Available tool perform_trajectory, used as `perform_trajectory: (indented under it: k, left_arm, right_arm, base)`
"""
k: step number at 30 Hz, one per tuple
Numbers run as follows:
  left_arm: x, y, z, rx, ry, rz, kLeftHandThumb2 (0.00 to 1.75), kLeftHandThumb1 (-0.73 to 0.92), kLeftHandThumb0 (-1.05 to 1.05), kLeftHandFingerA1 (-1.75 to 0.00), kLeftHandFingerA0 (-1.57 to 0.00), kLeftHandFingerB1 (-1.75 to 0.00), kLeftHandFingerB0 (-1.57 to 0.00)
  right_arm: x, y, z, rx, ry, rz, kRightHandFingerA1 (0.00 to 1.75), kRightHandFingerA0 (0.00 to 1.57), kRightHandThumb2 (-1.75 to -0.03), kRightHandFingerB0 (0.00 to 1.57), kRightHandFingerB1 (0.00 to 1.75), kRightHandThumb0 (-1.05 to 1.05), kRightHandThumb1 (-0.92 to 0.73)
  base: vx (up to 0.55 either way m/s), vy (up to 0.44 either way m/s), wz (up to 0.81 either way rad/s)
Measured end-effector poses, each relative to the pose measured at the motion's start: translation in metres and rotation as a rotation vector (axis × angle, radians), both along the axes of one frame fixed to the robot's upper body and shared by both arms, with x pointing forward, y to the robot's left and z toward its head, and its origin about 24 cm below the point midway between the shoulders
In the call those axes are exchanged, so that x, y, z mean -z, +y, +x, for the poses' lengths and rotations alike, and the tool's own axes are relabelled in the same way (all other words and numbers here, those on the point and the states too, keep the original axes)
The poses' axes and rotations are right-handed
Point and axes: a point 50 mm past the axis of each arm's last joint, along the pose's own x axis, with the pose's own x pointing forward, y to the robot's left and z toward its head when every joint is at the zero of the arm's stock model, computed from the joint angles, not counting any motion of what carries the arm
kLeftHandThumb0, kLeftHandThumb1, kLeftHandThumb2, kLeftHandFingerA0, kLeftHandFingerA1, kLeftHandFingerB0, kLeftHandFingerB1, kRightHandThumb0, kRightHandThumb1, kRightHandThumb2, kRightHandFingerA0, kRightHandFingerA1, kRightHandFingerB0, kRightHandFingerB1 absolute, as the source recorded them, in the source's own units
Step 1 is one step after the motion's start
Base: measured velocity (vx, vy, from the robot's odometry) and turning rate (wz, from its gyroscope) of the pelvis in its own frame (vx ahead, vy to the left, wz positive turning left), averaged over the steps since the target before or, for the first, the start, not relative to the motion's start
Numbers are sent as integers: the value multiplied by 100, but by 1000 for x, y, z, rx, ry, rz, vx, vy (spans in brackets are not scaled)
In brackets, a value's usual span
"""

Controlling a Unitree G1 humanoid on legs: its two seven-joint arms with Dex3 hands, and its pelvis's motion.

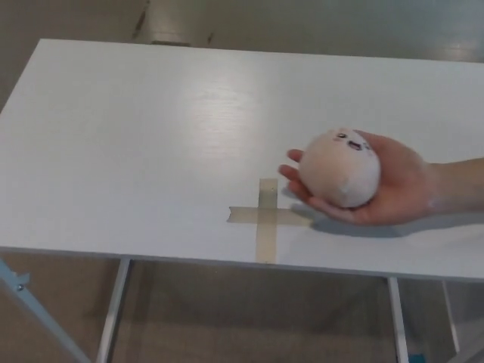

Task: Use the left hand to take the pink dumpling toy on a person's hand and put it on the desk.

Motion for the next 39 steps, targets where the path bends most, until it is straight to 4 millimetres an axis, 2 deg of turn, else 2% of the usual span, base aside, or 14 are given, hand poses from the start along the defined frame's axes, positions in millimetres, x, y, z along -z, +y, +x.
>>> perform_trajectory:
  k: [28, 31, 37, 38, 39]
  left_arm:
    - [0, -2, 3, 15, 2, 0, 57, 58, -12, -46, -70, -39, -49]
    - [0, -2, 3, 29, 5, 5, 57, 59, -19, -46, -66, -39, -48]
    - [-10, -3, 17, 187, -44, 65, 56, 54, -25, -47, -67, -39, -49]
    - [-14, -2, 20, 220, -74, 85, 66, 47, -36, -52, -60, -45, -44]
    - [-19, 0, 22, 245, -104, 102, 66, 47, -36, -52, -60, -45, -44]
  right_arm:
    - [0, 0, 1, -3, -4, 6, 45, 65, -61, 53, 42, -22, -71]
    - [0, 0, 1, -4, -4, 7, 45, 65, -61, 54, 43, -22, -71]
    - [0, 1, 1, -6, -7, 8, 45, 65, -61, 55, 43, -22, -71]
    - [0, 1, 1, -6, -8, 8, 45, 65, -61, 55, 43, -21, -71]
    - [-1, 1, 2, -6, -9, 7, 45, 65, -61, 55, 43, -21, -71]
  base:
    - [0, 0, 0]
    - [0, 0, 0]
    - [0, 0, 0]
    - [0, 0, 0]
    - [0, 0, 0]
